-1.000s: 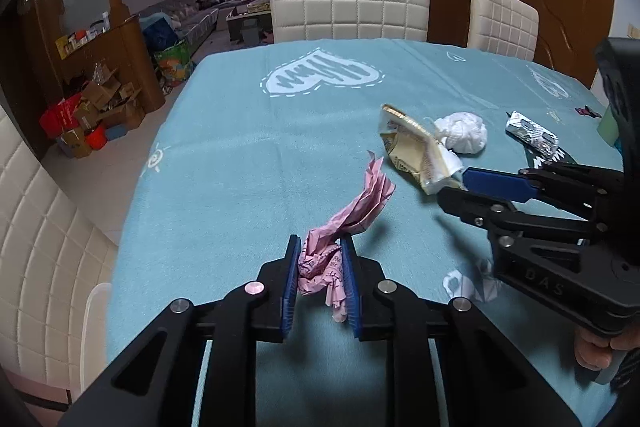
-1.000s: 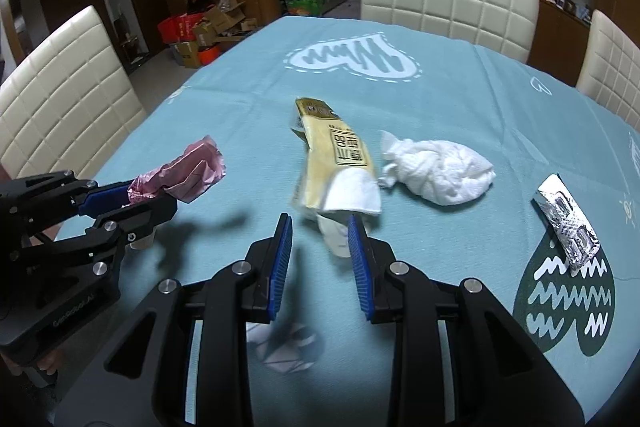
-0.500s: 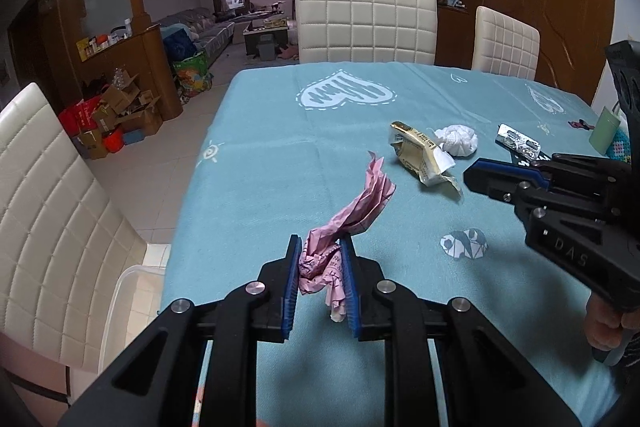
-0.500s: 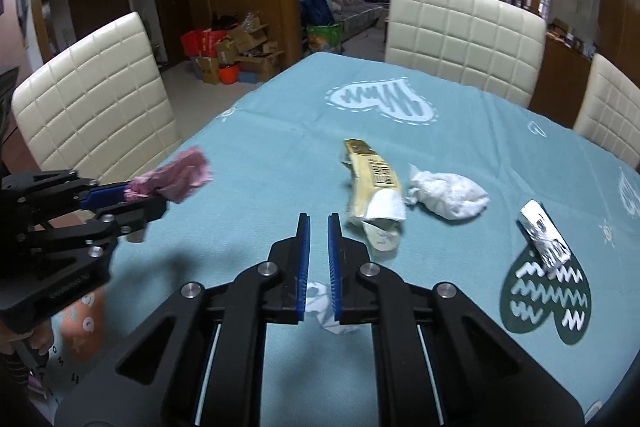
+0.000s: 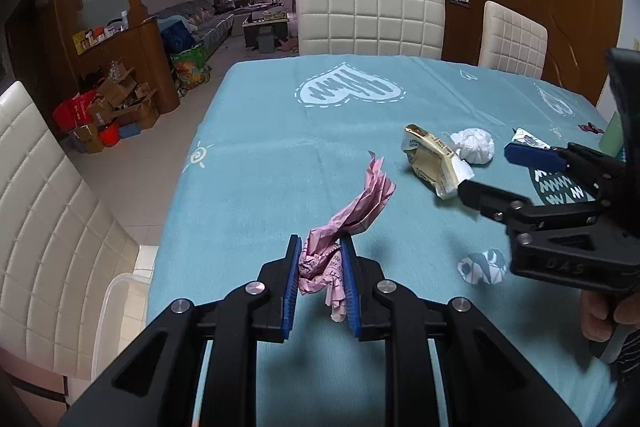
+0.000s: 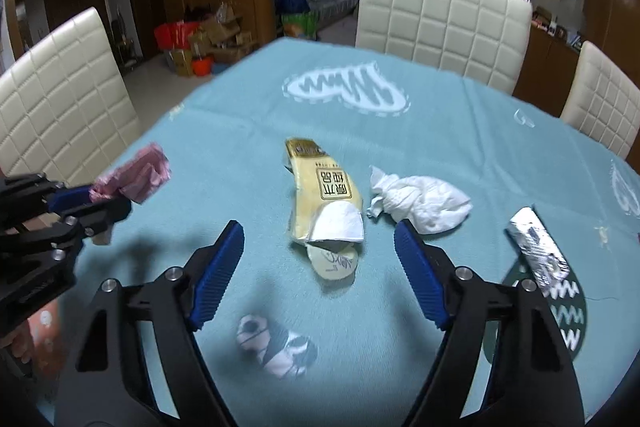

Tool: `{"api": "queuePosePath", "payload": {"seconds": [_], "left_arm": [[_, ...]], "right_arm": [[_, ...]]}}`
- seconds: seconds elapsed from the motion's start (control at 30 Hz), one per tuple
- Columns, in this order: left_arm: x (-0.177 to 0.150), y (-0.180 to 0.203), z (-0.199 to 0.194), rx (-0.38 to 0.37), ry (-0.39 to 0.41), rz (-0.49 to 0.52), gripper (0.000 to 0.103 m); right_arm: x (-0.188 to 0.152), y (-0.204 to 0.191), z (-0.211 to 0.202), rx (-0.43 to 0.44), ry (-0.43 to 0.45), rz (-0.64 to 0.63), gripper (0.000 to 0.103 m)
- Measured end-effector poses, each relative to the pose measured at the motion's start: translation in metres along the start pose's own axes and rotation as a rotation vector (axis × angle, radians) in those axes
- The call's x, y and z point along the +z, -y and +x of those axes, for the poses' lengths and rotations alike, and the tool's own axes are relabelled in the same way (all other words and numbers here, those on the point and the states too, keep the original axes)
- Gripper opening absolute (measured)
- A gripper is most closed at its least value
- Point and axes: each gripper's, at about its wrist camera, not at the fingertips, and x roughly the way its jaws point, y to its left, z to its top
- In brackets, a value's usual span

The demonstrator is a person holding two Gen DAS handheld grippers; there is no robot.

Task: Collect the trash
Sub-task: 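Grasp the pink wrapper with the left gripper while the right holds the yellow bag, then carry the pink wrapper and yellow bag over the bin and open both grippers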

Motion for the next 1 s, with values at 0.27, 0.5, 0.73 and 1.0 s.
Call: {"api": "queuePosePath", "payload": {"seconds": [0.27,0.5,0.73,1.0], "left_arm": [[0.005,0.001,0.018,-0.004,-0.021,0.012,0.020],[-0.004,-0.001,0.001,-0.003,-0.007,0.017,0.020],[-0.020,-0.019,-0.034,0.025,0.025,-0.014,0.020],[-0.046,-0.055,-0.066,0.069,0.040,-0.073,0.020]], "right_arm": [[-0.003,0.001,0.027,0.003,-0.053,-0.004,0.036],[-0.004,-0.028,-0.003,0.053,-0.011,-0.073,0.030],[-0.005,-0.075,-0.033,0.090,0.012,-0.153,0.030],[-0.010,-0.129,-0.050,0.123,0.020,-0.230,0.030]]}}
